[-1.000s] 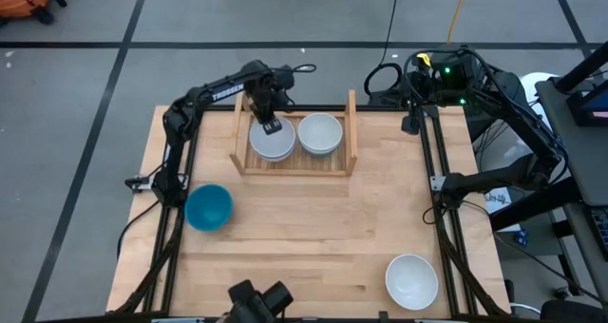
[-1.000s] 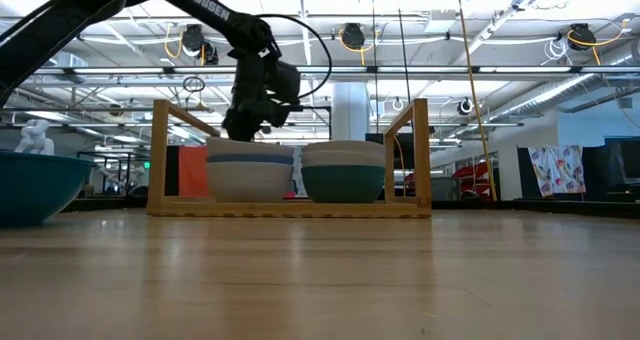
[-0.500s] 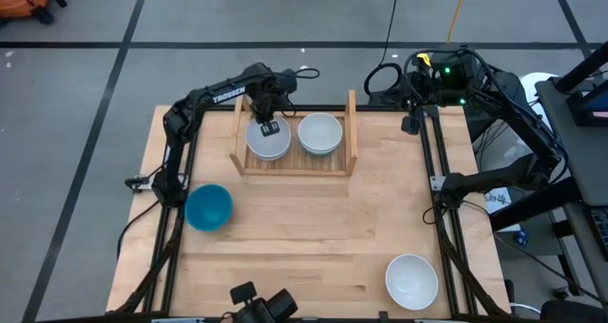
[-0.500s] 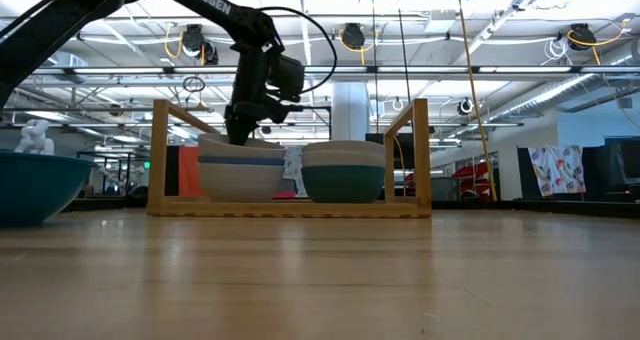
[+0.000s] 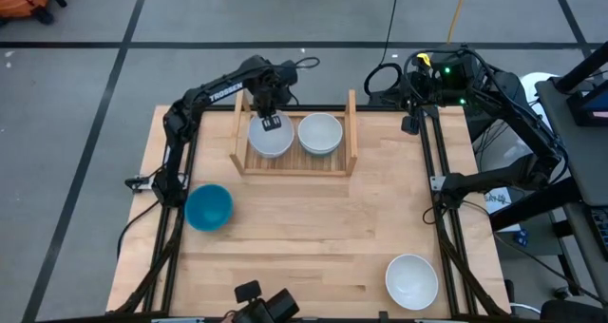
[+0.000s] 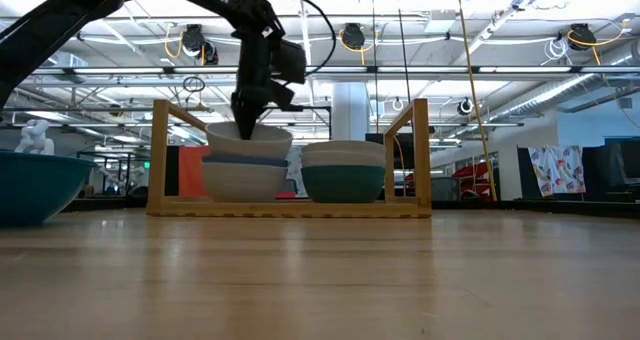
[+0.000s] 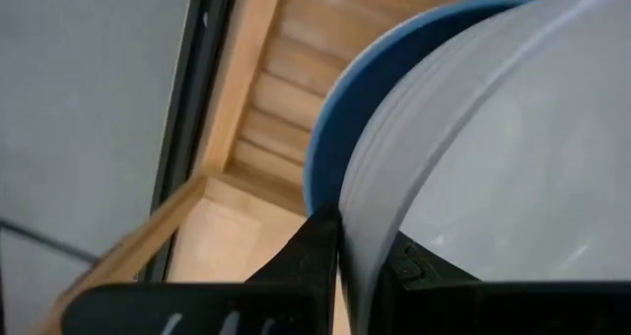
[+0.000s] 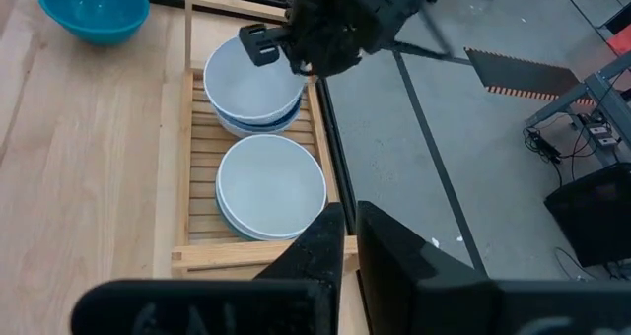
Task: Place and stack bowls onto a shelf
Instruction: Stack the white bowl on the right blue bowl on the shelf, then stack the white bowl on the right white bowl on the shelf
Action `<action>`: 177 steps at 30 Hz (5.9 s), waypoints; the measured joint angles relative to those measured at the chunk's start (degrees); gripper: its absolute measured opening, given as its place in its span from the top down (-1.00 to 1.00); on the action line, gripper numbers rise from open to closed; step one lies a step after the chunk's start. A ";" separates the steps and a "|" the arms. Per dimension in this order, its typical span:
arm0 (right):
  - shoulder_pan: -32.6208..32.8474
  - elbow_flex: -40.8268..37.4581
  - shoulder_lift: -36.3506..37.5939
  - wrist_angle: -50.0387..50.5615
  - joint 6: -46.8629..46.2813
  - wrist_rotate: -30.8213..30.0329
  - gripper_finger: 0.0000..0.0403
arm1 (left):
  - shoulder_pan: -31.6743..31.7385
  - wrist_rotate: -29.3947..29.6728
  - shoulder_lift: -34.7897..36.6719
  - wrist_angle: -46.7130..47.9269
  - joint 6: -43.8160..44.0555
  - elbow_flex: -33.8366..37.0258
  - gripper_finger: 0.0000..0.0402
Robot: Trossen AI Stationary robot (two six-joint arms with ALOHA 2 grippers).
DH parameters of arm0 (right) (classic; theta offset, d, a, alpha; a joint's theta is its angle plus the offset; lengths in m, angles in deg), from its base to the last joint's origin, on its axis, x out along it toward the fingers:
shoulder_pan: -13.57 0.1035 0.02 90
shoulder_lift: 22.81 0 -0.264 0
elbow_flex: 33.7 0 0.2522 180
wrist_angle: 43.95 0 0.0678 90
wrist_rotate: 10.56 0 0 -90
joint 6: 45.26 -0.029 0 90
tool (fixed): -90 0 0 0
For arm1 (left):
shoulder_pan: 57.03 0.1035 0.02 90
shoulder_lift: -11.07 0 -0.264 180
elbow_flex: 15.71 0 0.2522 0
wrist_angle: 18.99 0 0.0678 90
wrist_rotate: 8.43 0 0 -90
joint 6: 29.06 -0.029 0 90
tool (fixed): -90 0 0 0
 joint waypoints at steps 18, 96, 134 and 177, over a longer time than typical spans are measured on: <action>0.02 0.00 0.00 0.00 0.00 0.02 0.86 | 0.05 -5.18 -0.04 0.06 -5.33 0.74 0.96; 0.02 -0.90 9.11 26.77 -26.63 11.45 0.85 | -15.22 -1.04 32.11 2.27 2.76 -19.91 0.71; 8.63 -48.82 9.40 14.37 -39.43 39.65 0.70 | -16.51 -1.07 35.04 6.72 1.59 -19.86 0.71; 59.10 -49.22 5.01 -23.27 -69.27 8.03 0.71 | -16.51 -1.44 35.04 6.72 3.68 -19.85 0.71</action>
